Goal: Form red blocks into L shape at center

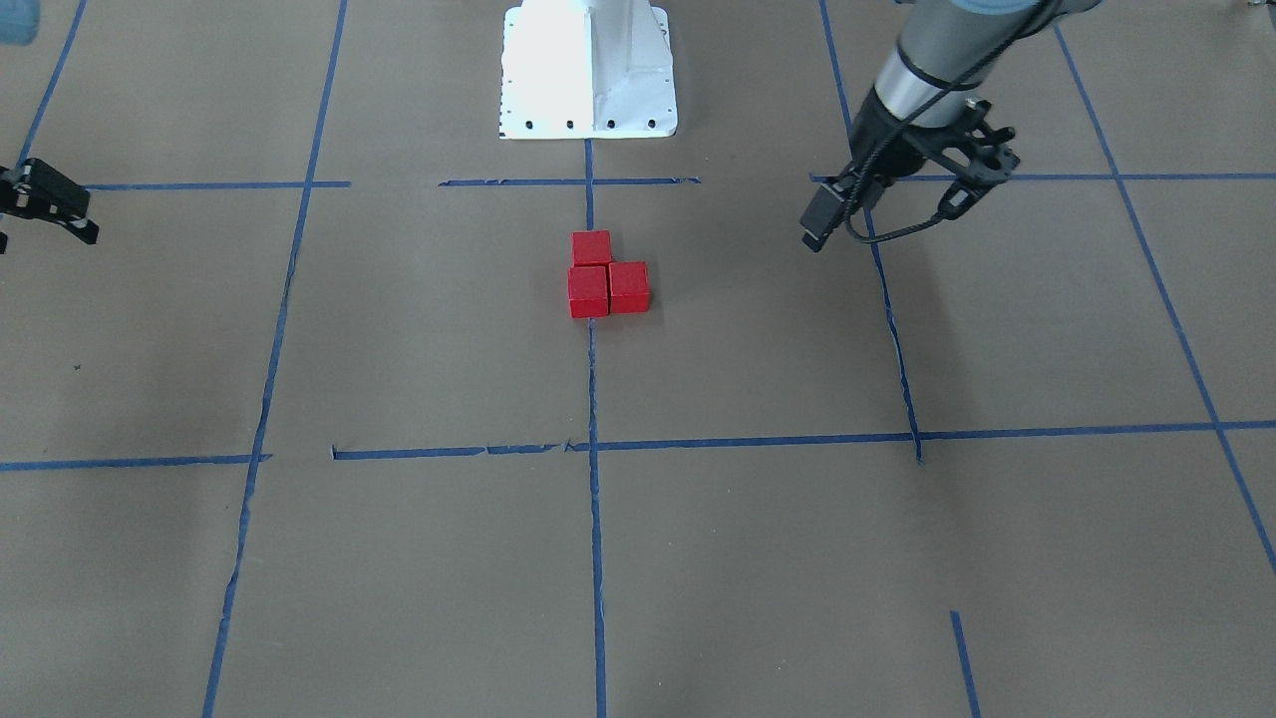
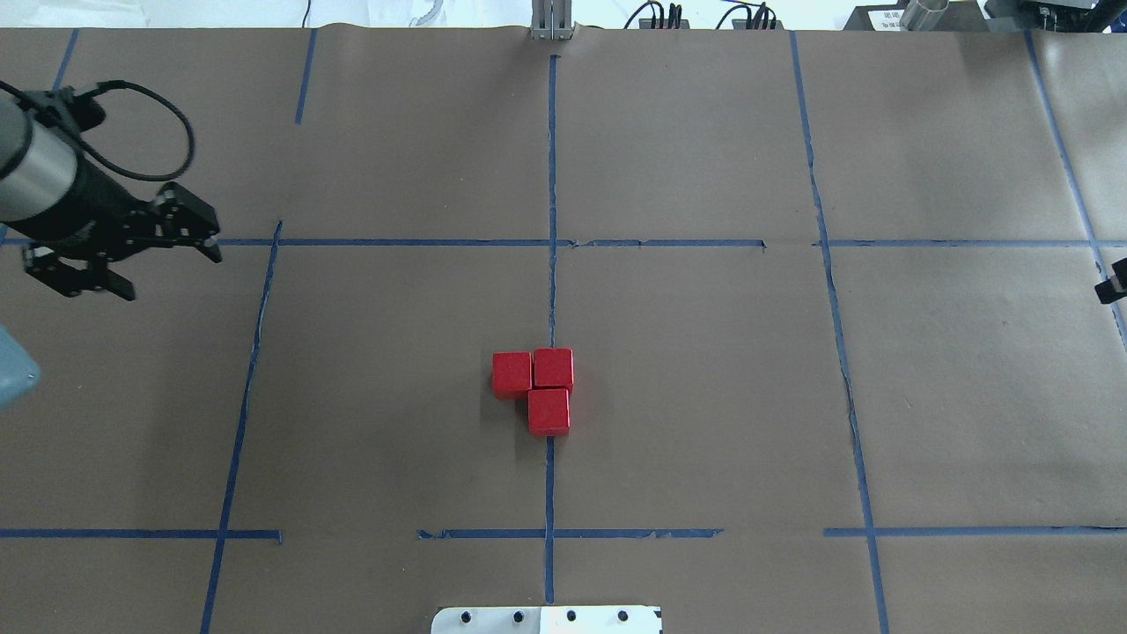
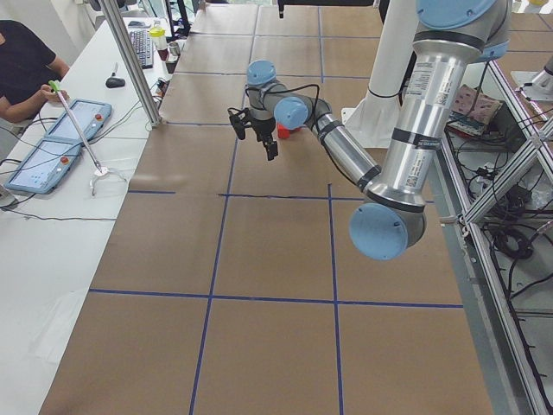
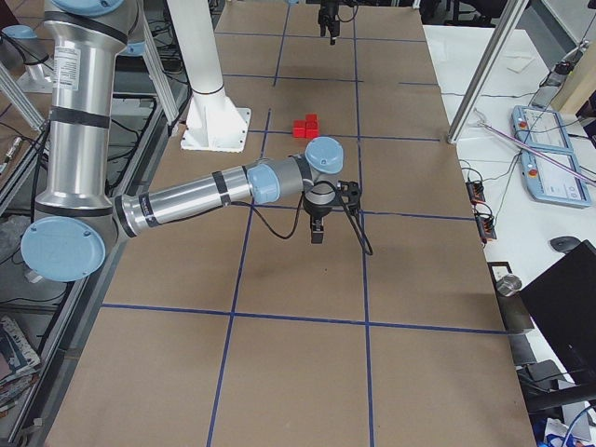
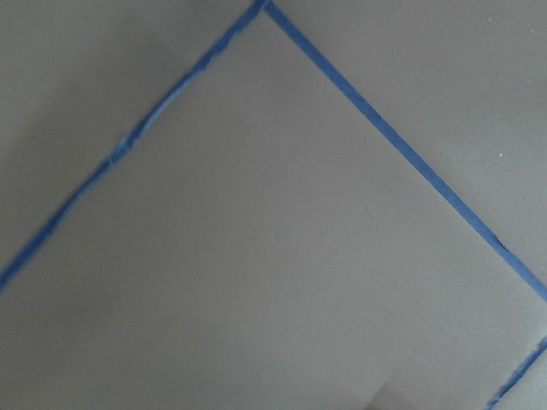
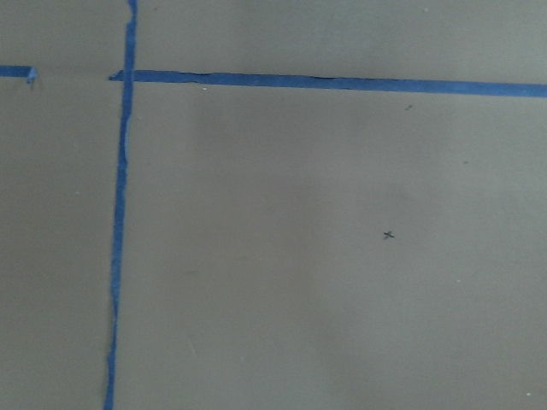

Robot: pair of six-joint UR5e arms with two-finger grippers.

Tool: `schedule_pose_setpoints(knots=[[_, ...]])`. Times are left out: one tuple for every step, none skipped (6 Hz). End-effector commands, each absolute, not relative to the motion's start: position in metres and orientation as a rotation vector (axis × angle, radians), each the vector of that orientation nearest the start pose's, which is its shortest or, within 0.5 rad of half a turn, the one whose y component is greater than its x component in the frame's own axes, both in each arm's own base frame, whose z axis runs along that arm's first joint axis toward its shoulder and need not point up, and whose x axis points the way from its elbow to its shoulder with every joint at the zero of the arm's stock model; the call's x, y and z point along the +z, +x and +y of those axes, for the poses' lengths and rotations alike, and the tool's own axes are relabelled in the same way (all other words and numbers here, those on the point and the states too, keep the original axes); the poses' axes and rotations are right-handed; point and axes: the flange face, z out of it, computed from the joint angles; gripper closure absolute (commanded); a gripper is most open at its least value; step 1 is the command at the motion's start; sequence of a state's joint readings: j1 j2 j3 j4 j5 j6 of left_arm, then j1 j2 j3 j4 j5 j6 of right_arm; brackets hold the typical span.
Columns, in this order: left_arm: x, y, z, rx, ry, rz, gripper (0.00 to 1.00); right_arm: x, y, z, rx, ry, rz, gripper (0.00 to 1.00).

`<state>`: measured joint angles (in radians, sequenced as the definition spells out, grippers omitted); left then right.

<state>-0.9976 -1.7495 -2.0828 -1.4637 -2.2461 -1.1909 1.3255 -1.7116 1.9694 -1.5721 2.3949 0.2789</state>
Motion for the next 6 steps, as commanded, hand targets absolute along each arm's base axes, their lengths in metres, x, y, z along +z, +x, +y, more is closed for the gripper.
schedule_pose_setpoints(knots=[[0.419, 0.116, -0.464, -0.152, -0.023, 0.804, 0.00, 0.571, -0.002, -0.435, -0.105, 0.046, -0.840, 0.00], [0.452, 0.083, -0.465, -0.051, 0.020, 0.773, 0.00, 0.584, 0.005, -0.436, -0.123, 0.049, -0.837, 0.00], [0.489, 0.029, -0.472, 0.019, 0.076, 0.744, 0.00, 0.586, 0.012, -0.435, -0.115, 0.055, -0.836, 0.00], [0.550, -0.011, -0.483, 0.107, 0.074, 0.720, 0.00, 0.588, 0.017, -0.435, -0.104, 0.058, -0.835, 0.00], [0.588, -0.026, -0.483, 0.117, 0.038, 0.744, 0.00, 0.588, 0.018, -0.435, -0.102, 0.059, -0.835, 0.00], [0.593, -0.027, -0.488, 0.104, 0.026, 0.747, 0.00, 0.590, 0.018, -0.433, -0.099, 0.053, -0.833, 0.00]])
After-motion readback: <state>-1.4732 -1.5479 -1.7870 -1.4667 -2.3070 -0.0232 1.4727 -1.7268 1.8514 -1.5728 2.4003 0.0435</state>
